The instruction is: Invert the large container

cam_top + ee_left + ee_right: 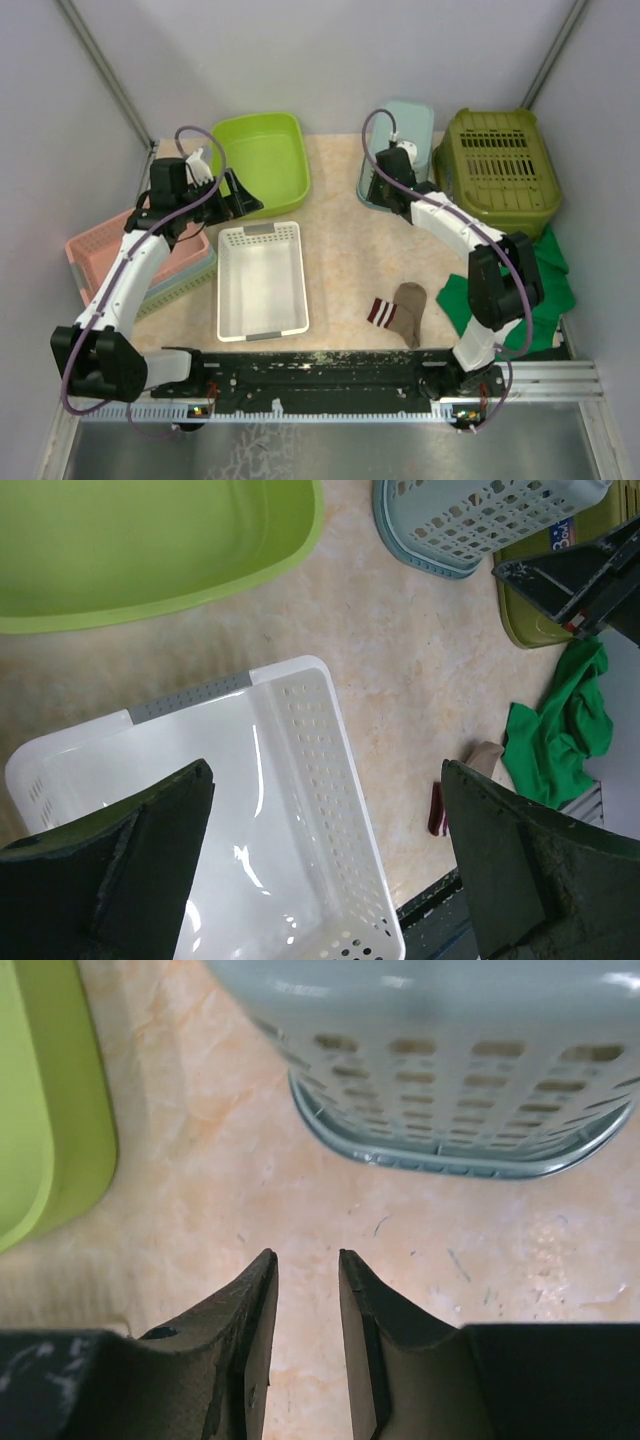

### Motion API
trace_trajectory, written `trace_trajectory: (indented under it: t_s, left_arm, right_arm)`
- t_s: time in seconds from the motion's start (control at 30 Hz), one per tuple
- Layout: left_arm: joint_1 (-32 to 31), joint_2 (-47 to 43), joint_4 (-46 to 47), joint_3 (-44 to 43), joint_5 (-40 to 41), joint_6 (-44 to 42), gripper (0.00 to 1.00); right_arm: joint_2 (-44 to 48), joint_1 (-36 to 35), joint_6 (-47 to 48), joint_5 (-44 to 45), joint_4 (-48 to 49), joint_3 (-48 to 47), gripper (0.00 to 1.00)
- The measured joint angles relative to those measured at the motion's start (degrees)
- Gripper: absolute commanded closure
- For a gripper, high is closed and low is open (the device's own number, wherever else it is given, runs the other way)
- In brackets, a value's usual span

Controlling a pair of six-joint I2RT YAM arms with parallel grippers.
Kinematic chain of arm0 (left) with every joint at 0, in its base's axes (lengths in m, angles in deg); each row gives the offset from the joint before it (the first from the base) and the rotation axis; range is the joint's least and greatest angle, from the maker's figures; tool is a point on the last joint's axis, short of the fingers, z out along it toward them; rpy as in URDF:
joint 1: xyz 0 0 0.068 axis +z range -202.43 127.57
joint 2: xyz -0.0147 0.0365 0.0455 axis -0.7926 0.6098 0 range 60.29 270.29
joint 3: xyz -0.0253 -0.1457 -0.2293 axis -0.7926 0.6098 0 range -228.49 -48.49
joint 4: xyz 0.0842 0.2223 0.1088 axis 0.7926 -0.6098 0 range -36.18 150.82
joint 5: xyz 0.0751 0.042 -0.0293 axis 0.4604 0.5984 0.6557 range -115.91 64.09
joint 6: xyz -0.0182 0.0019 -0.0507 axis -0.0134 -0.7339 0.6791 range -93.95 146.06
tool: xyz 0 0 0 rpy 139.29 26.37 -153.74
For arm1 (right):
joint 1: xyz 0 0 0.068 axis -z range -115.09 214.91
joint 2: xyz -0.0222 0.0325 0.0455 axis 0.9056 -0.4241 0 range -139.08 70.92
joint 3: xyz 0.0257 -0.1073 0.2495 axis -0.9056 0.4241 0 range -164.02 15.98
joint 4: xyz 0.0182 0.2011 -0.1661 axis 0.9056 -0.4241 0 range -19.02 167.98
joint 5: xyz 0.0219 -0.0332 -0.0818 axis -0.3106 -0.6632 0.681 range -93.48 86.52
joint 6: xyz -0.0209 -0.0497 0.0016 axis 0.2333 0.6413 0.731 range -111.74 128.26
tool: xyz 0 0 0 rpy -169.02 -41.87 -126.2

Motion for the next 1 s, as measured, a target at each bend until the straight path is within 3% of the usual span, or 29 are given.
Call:
trace_trajectory:
  t_s: [0.2, 0.47, 0.8, 1.0]
  left_arm:
    - [-3.48, 0.17, -0.20, -0.11, 2.10, -0.44, 0.01]
    - [-14.05, 3.87, -1.64, -3.41, 7.67, -2.62, 0.01]
    - [-14.51, 9.05, -5.05, -9.25, 15.15, -4.44, 0.01]
    - [-14.91, 9.55, -5.68, -10.08, 18.69, -4.39, 0.01]
  right_arm:
    - [0.76, -0.55, 0.44, -2.27, 0.55, 2.82, 0.65]
    - [-8.13, 7.34, -1.11, -1.51, -2.56, -6.64, 0.65]
    - [-7.98, 11.04, -1.60, 2.73, -2.10, -5.64, 0.65]
    - [-7.04, 14.99, -3.67, -1.53, -0.50, -2.97, 0.64]
